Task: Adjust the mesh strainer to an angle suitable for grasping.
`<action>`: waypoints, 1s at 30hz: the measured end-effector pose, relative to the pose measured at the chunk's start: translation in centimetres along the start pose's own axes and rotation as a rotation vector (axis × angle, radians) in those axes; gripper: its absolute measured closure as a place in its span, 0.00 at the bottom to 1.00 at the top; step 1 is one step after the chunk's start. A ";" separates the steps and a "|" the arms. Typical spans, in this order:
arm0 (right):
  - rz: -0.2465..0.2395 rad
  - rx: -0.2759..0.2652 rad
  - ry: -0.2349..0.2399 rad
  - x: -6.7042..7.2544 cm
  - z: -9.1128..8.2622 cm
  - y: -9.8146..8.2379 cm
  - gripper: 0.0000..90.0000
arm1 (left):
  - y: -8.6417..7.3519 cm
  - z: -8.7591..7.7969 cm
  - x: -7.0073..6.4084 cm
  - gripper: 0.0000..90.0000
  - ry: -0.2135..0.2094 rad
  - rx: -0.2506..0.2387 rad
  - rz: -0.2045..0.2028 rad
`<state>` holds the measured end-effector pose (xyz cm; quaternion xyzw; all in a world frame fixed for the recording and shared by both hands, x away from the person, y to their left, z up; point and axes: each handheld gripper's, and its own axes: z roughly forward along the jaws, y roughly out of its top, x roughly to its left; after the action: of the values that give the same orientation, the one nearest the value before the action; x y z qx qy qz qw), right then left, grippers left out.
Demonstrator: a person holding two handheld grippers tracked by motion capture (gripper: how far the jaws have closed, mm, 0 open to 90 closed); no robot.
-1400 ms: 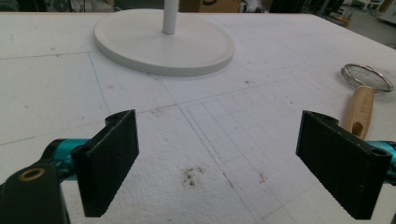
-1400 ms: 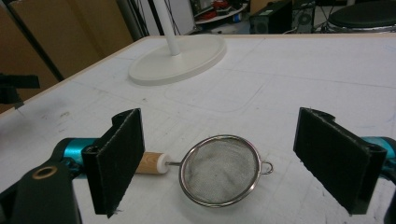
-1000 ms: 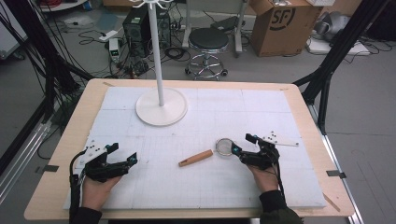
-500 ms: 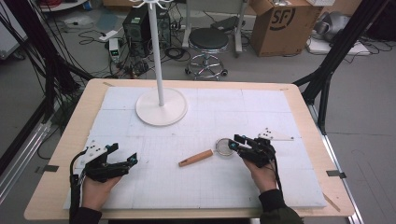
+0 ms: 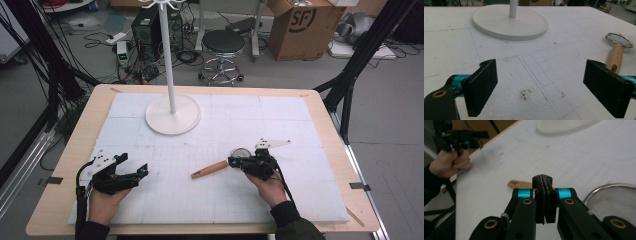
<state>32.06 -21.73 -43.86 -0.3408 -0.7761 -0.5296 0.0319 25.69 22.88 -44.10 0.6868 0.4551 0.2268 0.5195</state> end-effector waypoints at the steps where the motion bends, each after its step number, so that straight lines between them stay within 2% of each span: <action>1: -0.002 0.021 0.013 0.1 0.4 -0.1 0.99 | 0.0 0.0 0.0 0.14 0.003 0.006 0.003; 2: -0.002 0.021 0.013 0.1 0.4 -0.1 0.99 | 0.0 0.1 0.0 0.14 0.003 0.007 0.003; 3: -0.003 0.063 0.037 0.4 1.3 -0.3 0.99 | 0.0 0.2 -0.1 0.14 0.003 0.004 0.003; 4: 0.004 0.075 0.054 0.5 1.7 -0.4 0.99 | 0.0 0.2 -0.1 0.14 0.003 0.004 0.003; 8: 0.013 0.079 0.092 1.1 2.5 -0.3 0.99 | 0.0 0.1 -0.1 0.14 0.006 0.003 0.010; 13: 0.013 0.119 0.095 1.5 3.1 -0.2 0.99 | 0.0 0.2 -0.1 0.14 0.002 0.003 0.011; 14: 0.004 0.152 0.073 1.4 3.5 -0.2 0.99 | 0.0 0.2 -0.1 0.14 0.002 0.004 0.013; 15: 0.004 0.152 0.073 1.4 3.5 -0.2 0.99 | 0.0 0.1 -0.1 0.14 0.003 0.002 0.011; 16: 0.021 0.181 0.069 1.4 3.6 -0.3 1.00 | 0.0 0.1 -0.1 0.14 0.004 0.001 0.012; 19: 0.016 0.190 0.081 1.4 3.8 -0.2 1.00 | 0.0 0.2 -0.1 0.14 0.003 0.002 0.008; 23: 0.006 0.262 0.083 1.5 4.7 -0.6 1.00 | 0.0 0.3 -0.1 0.14 0.003 0.004 0.013; 25: -0.001 0.262 0.085 1.6 4.8 -0.5 1.00 | 0.0 0.4 -0.1 0.14 0.002 0.005 0.013; 30: 0.031 0.294 0.068 1.1 5.2 -0.4 1.00 | 0.0 0.3 -0.1 0.14 0.004 0.005 0.013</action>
<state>32.62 -16.81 -45.97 -0.3264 -0.8385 -0.4207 0.1161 25.92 22.61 -44.18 0.6905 0.4525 0.2303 0.5152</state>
